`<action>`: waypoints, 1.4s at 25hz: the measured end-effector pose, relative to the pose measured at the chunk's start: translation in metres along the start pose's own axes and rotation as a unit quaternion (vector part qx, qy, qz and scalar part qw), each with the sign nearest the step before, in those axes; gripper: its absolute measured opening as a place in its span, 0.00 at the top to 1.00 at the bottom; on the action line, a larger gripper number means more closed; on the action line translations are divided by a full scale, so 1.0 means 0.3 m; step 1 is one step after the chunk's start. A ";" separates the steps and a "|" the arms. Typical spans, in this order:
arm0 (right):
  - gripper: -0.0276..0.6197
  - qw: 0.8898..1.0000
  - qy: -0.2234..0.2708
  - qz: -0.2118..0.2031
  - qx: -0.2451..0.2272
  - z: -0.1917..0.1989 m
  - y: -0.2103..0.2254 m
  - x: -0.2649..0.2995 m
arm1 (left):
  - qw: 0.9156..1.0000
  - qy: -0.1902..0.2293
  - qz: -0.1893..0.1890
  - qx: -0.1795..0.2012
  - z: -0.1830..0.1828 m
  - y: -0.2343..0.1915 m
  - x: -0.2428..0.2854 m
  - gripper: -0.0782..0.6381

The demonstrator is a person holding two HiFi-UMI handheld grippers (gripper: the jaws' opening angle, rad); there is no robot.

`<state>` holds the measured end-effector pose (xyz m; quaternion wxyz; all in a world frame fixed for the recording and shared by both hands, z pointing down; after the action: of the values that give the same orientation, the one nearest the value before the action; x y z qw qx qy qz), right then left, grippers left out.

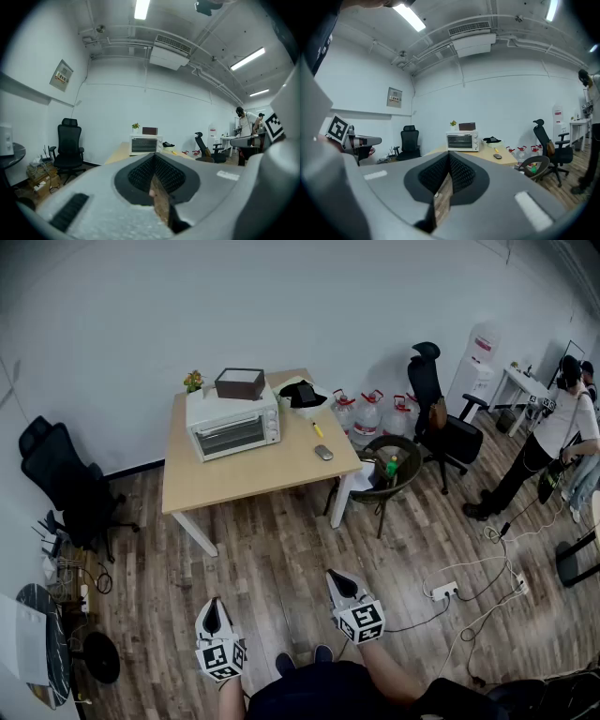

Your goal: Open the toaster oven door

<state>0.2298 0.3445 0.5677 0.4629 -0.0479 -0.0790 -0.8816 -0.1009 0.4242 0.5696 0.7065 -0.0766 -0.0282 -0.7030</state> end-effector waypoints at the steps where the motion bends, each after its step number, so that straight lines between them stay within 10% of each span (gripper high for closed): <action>1: 0.94 1.000 -0.002 -0.001 0.001 0.005 -0.002 0.013 | 1.000 0.000 -0.003 0.001 -0.004 -0.011 0.003 0.89; 35: 0.93 1.000 0.007 -0.023 0.010 0.013 0.186 0.061 | 0.999 0.018 -0.026 0.025 -0.024 0.126 0.056 0.89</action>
<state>0.2655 0.2991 0.5797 0.4438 -0.0349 -0.0855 -0.8914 -0.0636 0.4066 0.5625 0.6898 -0.0451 -0.0354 -0.7217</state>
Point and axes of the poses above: the fingertips, and each gripper's own axes: x forward along the fingers, y to its right, z out of its underside, the point moved 8 cm from there along -x, backward along the fingers, and after that the axes turned 1 degree about -z, right-handed, at the moved point
